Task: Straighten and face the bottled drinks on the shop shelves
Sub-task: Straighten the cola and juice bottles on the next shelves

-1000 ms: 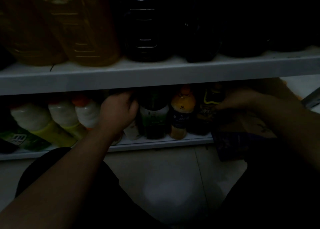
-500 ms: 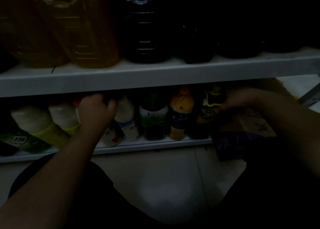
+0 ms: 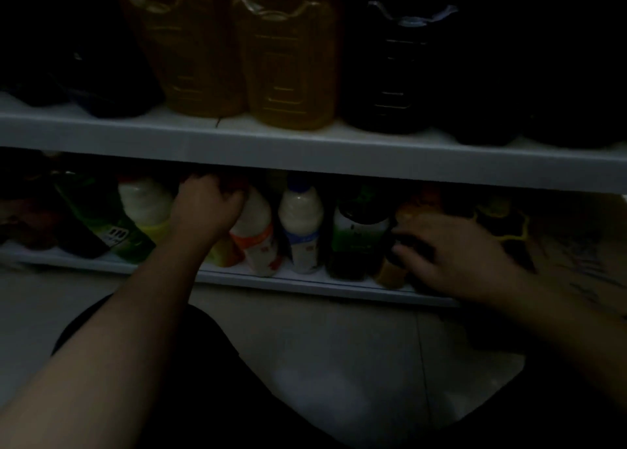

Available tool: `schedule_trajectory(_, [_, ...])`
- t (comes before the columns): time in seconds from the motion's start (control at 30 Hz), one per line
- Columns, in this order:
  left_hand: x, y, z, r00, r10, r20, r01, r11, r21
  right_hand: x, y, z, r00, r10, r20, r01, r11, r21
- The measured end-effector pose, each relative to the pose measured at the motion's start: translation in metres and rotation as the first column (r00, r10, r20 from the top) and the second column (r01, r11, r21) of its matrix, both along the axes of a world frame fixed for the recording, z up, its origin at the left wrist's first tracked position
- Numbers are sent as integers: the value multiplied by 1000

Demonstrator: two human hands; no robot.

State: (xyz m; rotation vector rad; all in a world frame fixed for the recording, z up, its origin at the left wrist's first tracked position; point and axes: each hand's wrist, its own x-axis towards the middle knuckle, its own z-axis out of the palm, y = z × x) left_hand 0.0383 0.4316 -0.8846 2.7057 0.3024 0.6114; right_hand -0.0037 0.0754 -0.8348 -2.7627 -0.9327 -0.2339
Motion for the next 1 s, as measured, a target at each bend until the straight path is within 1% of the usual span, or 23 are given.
schedule_trajectory(0.07, [2,4,-8,999,-32,-5,32,998,-55,9,40,-13,995,78,-64,-77,997,29])
schedule_trajectory(0.1, [3,3,-12,999,-31,-38,28,996,-82,18,60,-18,992,89,-93,-86,996,39])
schedule_trajectory(0.17, [5,-3,-20,996,27,-91,-37,993,-111,39,99,-23,983,44,-178,-36,998,50])
schedule_trajectory(0.27, [8,-9,-20,988,153,-5,-151,972,-178,70,148,-25,971,-86,-221,88,996,-3])
schedule_trajectory(0.3, [11,-9,-18,985,174,12,-168,966,-198,78,159,-24,969,-111,-222,107,994,-32])
schedule_trajectory(0.37, [15,-7,-15,985,174,0,-171,969,-179,91,173,-25,962,-129,-242,108,989,-100])
schedule_trajectory(0.47, [16,-4,-12,993,117,-31,-120,980,-158,98,179,-26,938,-173,-300,141,982,-127])
schedule_trajectory(0.53, [15,0,-9,996,63,-69,-73,984,-160,95,181,-28,946,-194,-259,173,980,-103])
schedule_trajectory(0.6, [14,5,-5,994,-34,-100,6,962,-272,87,186,-30,962,-185,-203,177,983,-57])
schedule_trajectory(0.67, [12,9,-2,983,-166,-80,120,908,-402,80,192,-31,963,-198,-181,201,980,0])
schedule_trajectory(0.73, [9,13,-1,966,-247,-77,180,857,-483,79,195,-34,948,-250,-196,261,965,28])
schedule_trajectory(0.83, [7,24,-1,953,-290,-83,191,792,-580,77,193,-36,912,-312,-267,350,930,111])
schedule_trajectory(0.87, [5,26,-1,956,-278,-94,177,801,-572,76,192,-36,909,-309,-281,358,923,144])
schedule_trajectory(0.93, [3,28,-2,969,-196,-148,101,869,-485,75,189,-37,913,-290,-286,347,922,172])
schedule_trajectory(1.0, [0,24,-4,973,-112,-203,22,915,-402,73,185,-37,905,-284,-318,340,930,137])
